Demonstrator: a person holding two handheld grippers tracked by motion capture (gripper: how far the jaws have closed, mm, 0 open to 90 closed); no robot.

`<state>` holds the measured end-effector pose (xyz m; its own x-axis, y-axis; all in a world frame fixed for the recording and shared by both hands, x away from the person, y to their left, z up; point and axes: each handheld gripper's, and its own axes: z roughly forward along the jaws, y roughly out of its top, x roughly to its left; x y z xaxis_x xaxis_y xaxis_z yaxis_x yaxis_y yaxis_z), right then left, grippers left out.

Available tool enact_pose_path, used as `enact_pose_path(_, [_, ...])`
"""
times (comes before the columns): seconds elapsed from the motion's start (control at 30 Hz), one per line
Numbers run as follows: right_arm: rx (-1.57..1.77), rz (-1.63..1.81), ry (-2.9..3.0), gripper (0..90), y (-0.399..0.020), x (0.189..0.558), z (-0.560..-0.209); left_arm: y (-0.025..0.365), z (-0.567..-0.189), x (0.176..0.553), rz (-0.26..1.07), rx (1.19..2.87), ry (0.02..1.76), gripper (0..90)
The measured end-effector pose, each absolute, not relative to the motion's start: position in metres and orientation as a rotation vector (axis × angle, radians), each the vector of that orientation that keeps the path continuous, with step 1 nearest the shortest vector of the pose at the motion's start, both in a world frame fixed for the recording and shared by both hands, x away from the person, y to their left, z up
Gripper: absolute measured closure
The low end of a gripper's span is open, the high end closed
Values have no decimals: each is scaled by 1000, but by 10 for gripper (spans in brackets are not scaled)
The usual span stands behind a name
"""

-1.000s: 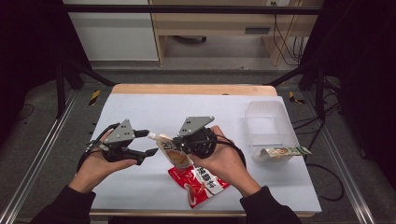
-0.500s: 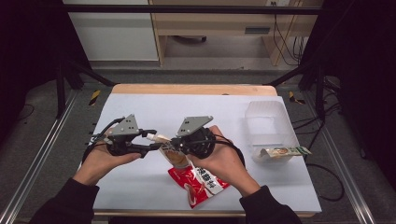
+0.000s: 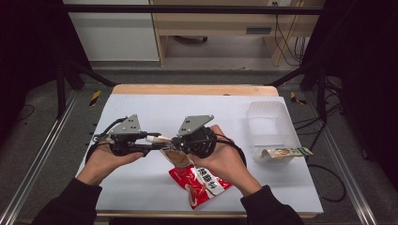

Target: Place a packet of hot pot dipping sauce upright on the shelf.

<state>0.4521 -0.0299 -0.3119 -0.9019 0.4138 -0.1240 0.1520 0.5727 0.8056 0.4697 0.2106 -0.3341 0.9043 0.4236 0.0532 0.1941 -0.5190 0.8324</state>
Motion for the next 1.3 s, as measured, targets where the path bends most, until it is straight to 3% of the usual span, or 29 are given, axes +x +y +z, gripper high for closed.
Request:
enact_pose_path(0.17, [482,1248,2497,897,-32,455,-311,207,-327,467,313,2123,445,712])
enact_pose_path(0.6, [506,1269,2460,873,-43,454,-305,193,-299,468,343,2188,375,722])
enact_pose_path(0.73, [511,1258,2449,765,-49,455,-302,190,-294,466,351,2209,351,723])
enact_pose_path(1.03, [495,1148,2447,415,-58,457,-301,187,-291,464,355,2259,301,723])
enact_pose_path(1.3, [442,1073,2549,331,-53,462,-304,184,-290,464,339,2288,275,723])
